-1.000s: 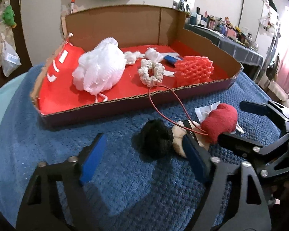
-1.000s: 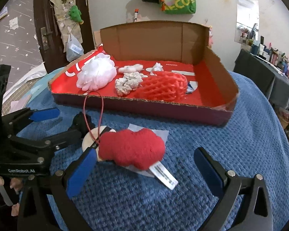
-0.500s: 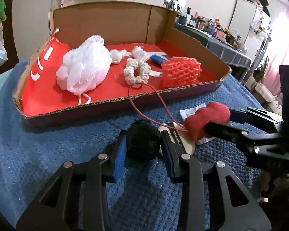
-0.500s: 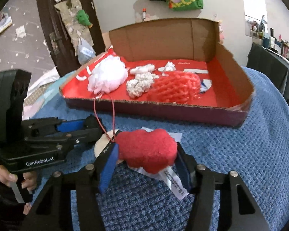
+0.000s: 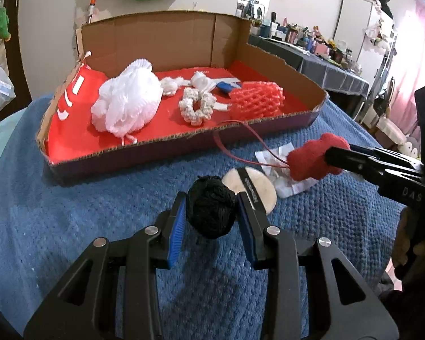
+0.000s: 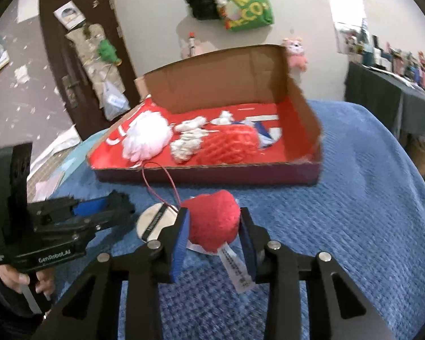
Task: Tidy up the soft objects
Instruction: 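Lift the black pompom and red heart plush off the blanket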
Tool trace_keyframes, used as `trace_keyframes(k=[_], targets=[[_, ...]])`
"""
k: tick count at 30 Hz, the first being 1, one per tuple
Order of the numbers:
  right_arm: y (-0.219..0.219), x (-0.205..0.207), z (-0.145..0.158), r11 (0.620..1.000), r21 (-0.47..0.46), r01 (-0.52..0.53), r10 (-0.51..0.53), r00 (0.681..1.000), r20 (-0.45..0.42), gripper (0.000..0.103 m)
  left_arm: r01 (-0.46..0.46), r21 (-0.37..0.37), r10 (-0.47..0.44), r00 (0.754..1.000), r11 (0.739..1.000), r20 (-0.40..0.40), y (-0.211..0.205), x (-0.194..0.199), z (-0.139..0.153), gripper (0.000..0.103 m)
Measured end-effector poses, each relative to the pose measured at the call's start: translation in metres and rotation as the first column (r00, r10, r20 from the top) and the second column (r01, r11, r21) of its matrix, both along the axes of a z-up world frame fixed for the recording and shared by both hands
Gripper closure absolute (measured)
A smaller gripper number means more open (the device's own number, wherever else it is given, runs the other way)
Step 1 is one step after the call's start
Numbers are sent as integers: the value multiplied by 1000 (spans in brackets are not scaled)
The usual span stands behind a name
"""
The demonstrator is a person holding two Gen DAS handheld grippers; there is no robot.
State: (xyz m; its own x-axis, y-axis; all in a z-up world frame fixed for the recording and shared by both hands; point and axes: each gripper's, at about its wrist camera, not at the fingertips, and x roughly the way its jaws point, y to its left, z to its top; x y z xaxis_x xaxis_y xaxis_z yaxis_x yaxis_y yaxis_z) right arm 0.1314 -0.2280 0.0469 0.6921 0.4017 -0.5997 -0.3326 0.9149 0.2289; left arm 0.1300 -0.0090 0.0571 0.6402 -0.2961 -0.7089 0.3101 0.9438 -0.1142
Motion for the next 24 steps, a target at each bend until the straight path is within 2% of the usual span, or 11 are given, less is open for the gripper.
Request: trace_keyframes(k=[5, 7, 8, 9, 10, 11, 12, 15, 18, 24], targets=[[-11, -7, -16, 1000, 16, 12, -11, 997, -76, 67, 12, -7, -12, 1000, 1000, -28, 0, -5, -9, 70], [-10, -12, -21, 1000, 8, -1, 1, 995, -101, 62, 19, -1, -19, 999, 1000, -31, -2, -7, -12, 69], [-9, -15, -22, 1000, -1, -7, 7, 994, -107, 57, 21, 3, -21, 999, 1000, -34, -3, -7, -14, 67], [-9, -17, -22, 1000, -7, -14, 13, 994, -106, 43, 21, 10, -20, 999, 1000, -37, -4, -7, -14, 65], [-7, -19, -21, 999, -24, -22, 20, 995, -94, 27, 18, 18, -18, 999, 1000, -37, -6, -7, -15, 56], [-7, -21, -21, 999, -46, -21, 17, 996, -82, 20, 15, 26, -14, 999, 1000, -31, -6, -8, -15, 47], [-5, -22, -19, 997, -80, -20, 15, 998, -63, 15, 11, 32, -11, 1000, 999, -23, -7, -9, -15, 45], [-4, -21, -14, 989, -151, -5, 3, 1000, -14, 15, 13, 37, -13, 1000, 999, -17, -9, -9, -14, 44], [-3, -11, -12, 983, -184, -24, 22, 1000, -14, 15, 8, 41, -8, 1000, 999, -20, -9, -8, -14, 44], [5, 9, -13, 954, -265, -139, 136, 990, -28, 15, 8, 29, -7, 999, 1000, -36, -11, -6, -16, 44]])
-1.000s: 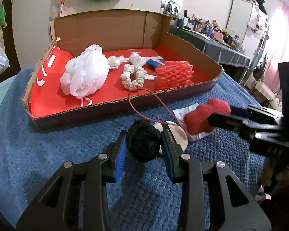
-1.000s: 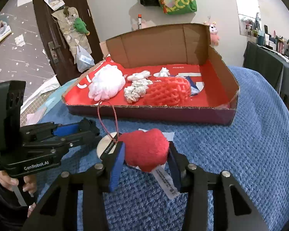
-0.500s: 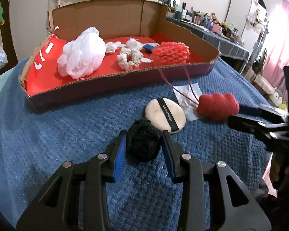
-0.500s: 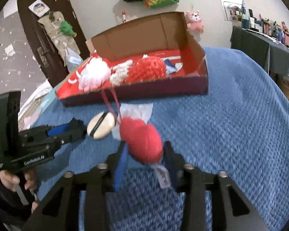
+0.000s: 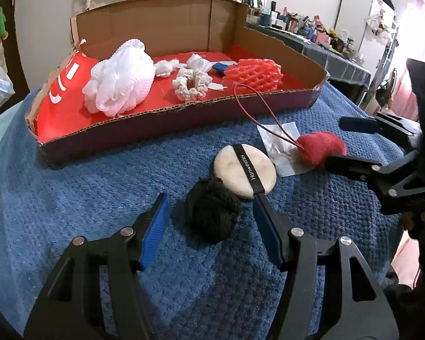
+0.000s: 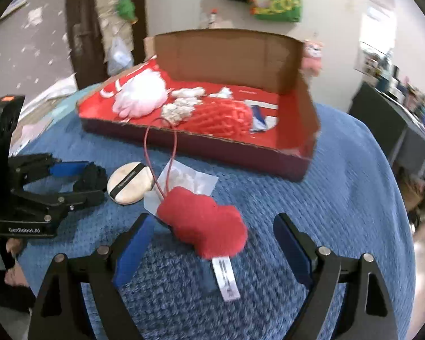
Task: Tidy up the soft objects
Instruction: 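Lift the black pompom and red heart plush off the blanket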
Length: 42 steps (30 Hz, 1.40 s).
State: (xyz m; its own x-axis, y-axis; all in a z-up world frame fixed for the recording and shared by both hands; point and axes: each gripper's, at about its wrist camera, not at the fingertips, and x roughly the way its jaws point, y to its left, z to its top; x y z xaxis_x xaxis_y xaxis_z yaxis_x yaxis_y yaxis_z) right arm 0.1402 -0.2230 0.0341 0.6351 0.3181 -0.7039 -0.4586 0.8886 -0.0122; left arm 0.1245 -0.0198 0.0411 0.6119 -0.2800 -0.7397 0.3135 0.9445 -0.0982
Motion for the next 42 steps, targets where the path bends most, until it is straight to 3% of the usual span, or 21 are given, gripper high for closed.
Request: trace_keyframes(k=[5, 11, 17, 22, 30, 31, 32, 33, 37, 42], targets=[[0, 15, -3, 997, -15, -71, 70, 996, -46, 25, -3, -6, 3, 1000, 1000, -10, 1, 2, -1, 44], [-1, 13, -11, 986, 121, -117, 137, 976, -171, 26, -1, -9, 1, 1000, 1000, -17, 2, 3, -2, 44], [-5, -8, -3, 964, 241, -115, 166, 965, -205, 26, 6, 0, -6, 1000, 1000, -16, 0, 4, -3, 44], [0, -10, 1, 992, 111, -66, 81, 987, -136, 26, 7, 3, -7, 1000, 1000, -15, 0, 5, -2, 44], [18, -4, -3, 990, -112, -83, 81, 997, -18, 27, 9, 8, -9, 1000, 1000, -17, -1, 5, -2, 45], [20, -3, -3, 988, -129, -86, 87, 996, -5, 33, 12, 7, -12, 1000, 1000, -16, -1, 5, -2, 51], [22, -2, -4, 986, -141, -95, 95, 995, -1, 39, 16, 3, -16, 1000, 1000, -16, -1, 5, -1, 64], [24, -2, -6, 983, -150, -108, 109, 994, -4, 51, 20, 0, -20, 1000, 1000, -19, 0, 5, -2, 69], [26, -9, -5, 983, -140, -121, 125, 992, 23, 52, 25, -11, -25, 1000, 1000, -3, 2, 0, 4, 70], [11, -20, 20, 996, 1, -87, 87, 994, 69, 53, 37, -11, -36, 998, 999, 45, 3, -8, 20, 70]])
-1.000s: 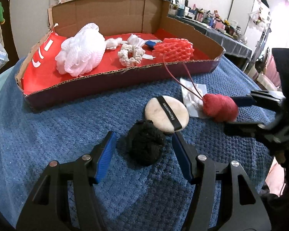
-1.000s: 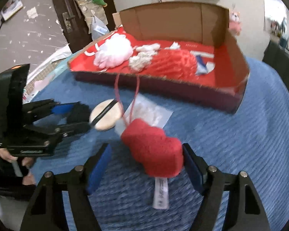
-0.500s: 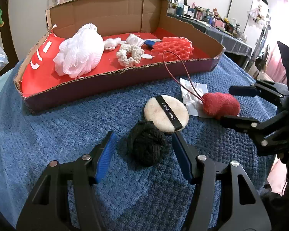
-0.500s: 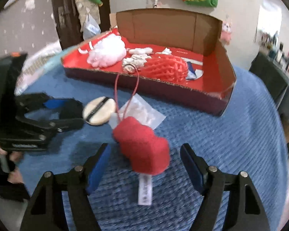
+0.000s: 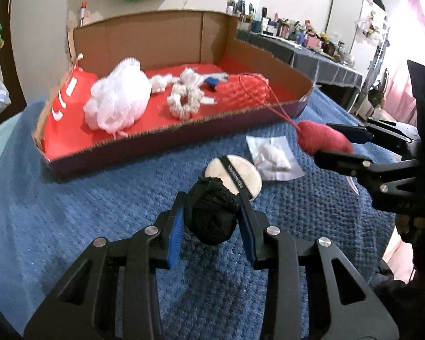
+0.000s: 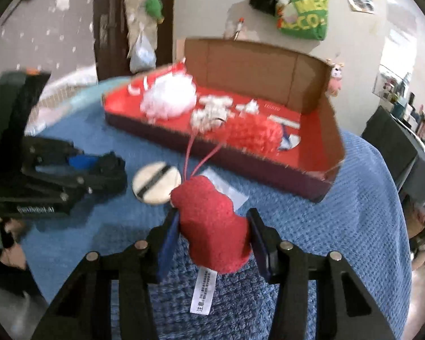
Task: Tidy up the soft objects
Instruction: 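Lift the black pompom and red heart plush off the blanket, then carry pompom and heart plush into the box and open both tools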
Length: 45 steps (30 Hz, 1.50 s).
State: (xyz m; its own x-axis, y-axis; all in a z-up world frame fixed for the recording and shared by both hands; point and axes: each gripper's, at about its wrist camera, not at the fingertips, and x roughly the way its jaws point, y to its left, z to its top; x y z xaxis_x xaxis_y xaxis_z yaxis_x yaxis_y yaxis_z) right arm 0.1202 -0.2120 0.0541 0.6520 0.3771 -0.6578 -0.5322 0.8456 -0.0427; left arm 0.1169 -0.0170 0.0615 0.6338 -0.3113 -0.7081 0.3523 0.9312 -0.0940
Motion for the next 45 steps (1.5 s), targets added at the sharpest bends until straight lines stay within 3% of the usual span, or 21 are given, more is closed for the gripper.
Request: trace_keyframes(k=[8, 13, 16, 21, 28, 33, 38, 45], targets=[[-3, -1, 5, 998, 57, 27, -27, 1000, -3, 53, 20, -17, -19, 1000, 1000, 15, 0, -1, 11, 70], [-9, 7, 28, 990, 141, 19, -20, 1000, 6, 53, 64, -35, -60, 994, 997, 93, 4, 15, 56, 70], [-11, 28, 57, 984, 177, 15, -22, 999, 42, 53, 76, -2, -75, 988, 997, 136, 6, 45, 84, 70], [-2, 90, 89, 987, 158, 31, -38, 998, 41, 53, 84, 65, -90, 991, 994, 100, 7, 123, 103, 70], [21, 206, 82, 994, 30, 103, -100, 990, -100, 53, 83, 202, -70, 995, 976, -71, -4, 227, 70, 70], [36, 264, 57, 991, -60, 118, -128, 968, -214, 53, 60, 309, -25, 993, 949, -115, -7, 270, 44, 70], [46, 294, 38, 978, -165, 130, -168, 955, -246, 53, 47, 352, 5, 989, 935, -147, -5, 295, 28, 70], [47, 312, 18, 963, -234, 134, -202, 933, -297, 53, 47, 362, 30, 979, 931, -204, -1, 314, 7, 70]])
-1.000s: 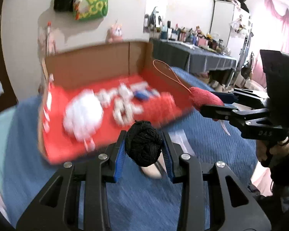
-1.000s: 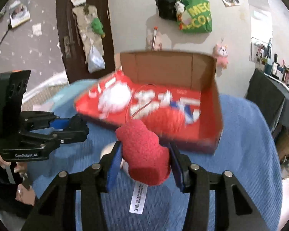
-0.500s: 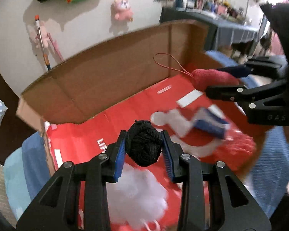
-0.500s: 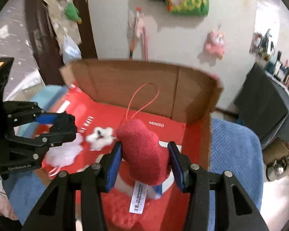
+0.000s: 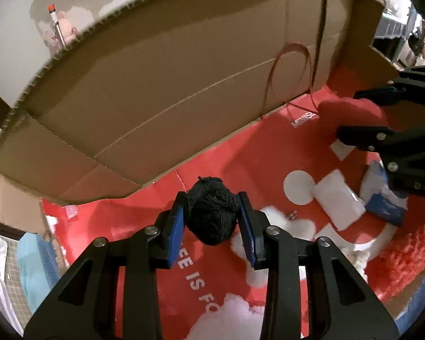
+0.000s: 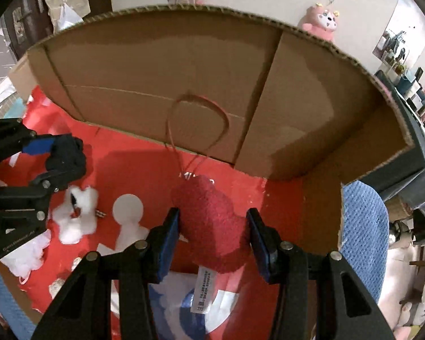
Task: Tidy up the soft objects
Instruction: 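Carry pompom and heart plush into the box and open both tools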
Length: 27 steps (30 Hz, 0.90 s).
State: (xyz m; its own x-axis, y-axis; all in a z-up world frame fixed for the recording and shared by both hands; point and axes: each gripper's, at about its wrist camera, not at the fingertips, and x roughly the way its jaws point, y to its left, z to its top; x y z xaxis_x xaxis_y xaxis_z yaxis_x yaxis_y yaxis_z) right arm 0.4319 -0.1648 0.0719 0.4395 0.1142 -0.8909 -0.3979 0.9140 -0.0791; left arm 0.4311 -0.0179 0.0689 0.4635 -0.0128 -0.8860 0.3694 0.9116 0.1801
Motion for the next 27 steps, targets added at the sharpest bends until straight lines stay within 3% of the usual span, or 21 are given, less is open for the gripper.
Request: trace_keyframes(k=[11, 23, 27], targets=[[6, 7, -17, 996, -93, -7, 2, 998, -55, 52, -16, 21, 16, 999, 1000, -34, -3, 7, -10, 69], [6, 6, -13, 995, -100, -5, -1, 998, -61, 51, -17, 32, 18, 999, 999, -38, 0, 23, -14, 68], [7, 6, -12, 995, -103, -7, 1, 998, -61, 51, -22, 42, 22, 1000, 999, -18, 0, 23, -13, 60]])
